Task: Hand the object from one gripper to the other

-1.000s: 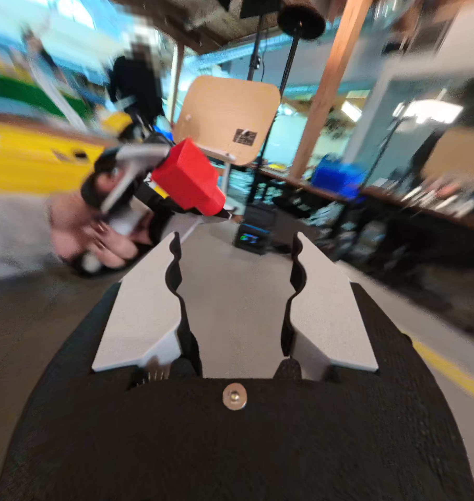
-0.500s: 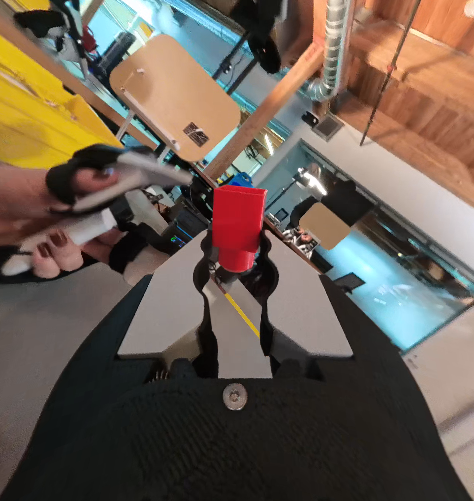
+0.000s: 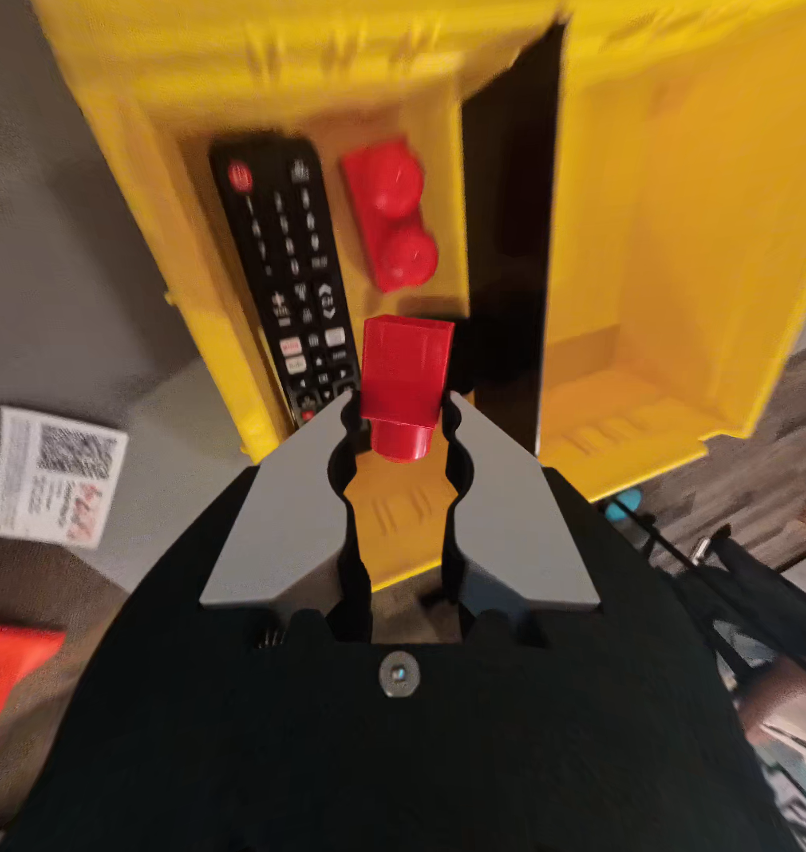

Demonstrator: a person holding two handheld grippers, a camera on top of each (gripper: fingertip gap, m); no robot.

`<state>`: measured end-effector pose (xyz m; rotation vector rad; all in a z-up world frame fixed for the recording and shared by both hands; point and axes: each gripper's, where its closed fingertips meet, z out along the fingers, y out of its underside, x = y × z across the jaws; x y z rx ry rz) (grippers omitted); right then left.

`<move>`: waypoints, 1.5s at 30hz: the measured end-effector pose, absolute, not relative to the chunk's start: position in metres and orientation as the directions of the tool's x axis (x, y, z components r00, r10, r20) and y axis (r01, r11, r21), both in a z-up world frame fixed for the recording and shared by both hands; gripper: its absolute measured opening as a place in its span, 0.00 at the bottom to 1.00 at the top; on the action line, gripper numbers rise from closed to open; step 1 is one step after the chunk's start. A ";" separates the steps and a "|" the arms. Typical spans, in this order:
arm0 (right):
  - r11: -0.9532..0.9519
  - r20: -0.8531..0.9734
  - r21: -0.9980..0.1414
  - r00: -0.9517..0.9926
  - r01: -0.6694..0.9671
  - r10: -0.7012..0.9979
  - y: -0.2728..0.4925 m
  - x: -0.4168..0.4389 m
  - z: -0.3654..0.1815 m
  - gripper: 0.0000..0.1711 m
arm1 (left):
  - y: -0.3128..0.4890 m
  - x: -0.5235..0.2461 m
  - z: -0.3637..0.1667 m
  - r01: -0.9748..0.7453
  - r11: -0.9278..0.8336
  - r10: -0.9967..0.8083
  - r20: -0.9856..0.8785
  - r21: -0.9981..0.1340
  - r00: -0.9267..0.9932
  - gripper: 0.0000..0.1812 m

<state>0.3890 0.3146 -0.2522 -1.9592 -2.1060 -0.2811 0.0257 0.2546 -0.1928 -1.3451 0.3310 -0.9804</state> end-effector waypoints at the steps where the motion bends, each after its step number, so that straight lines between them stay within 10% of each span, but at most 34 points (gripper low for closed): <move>1: 0.082 0.273 0.019 -0.084 0.996 0.958 0.317 0.395 -0.261 0.20 | 0.255 0.026 -0.194 0.388 -0.080 -0.744 0.314 -0.918 0.589 0.37; 10: 0.003 -0.016 0.006 -0.003 1.000 1.000 0.315 0.393 -0.292 0.20 | 0.255 0.028 -0.195 0.382 -0.087 -0.749 0.313 -0.920 0.584 0.36; 34: -0.018 0.202 0.155 -0.014 0.988 0.979 0.340 0.405 -0.279 0.31 | 0.259 0.023 -0.200 0.365 -0.065 -0.718 0.297 -0.929 0.629 0.40; 38: -0.100 0.400 -0.317 0.229 0.943 0.888 0.336 0.339 -0.196 0.34 | 0.264 0.010 -0.196 0.289 0.029 -0.618 0.210 -0.957 0.757 0.45; 41: 0.122 0.417 -0.776 0.359 0.619 0.835 0.293 0.233 -0.120 0.35 | 0.268 -0.004 -0.198 0.170 0.105 -0.480 0.100 -0.980 0.871 0.46; 45: 0.303 0.315 -0.947 0.484 0.105 0.816 0.247 0.132 -0.100 0.38 | 0.266 -0.012 -0.198 -0.004 0.165 -0.330 -0.059 -0.986 0.942 0.50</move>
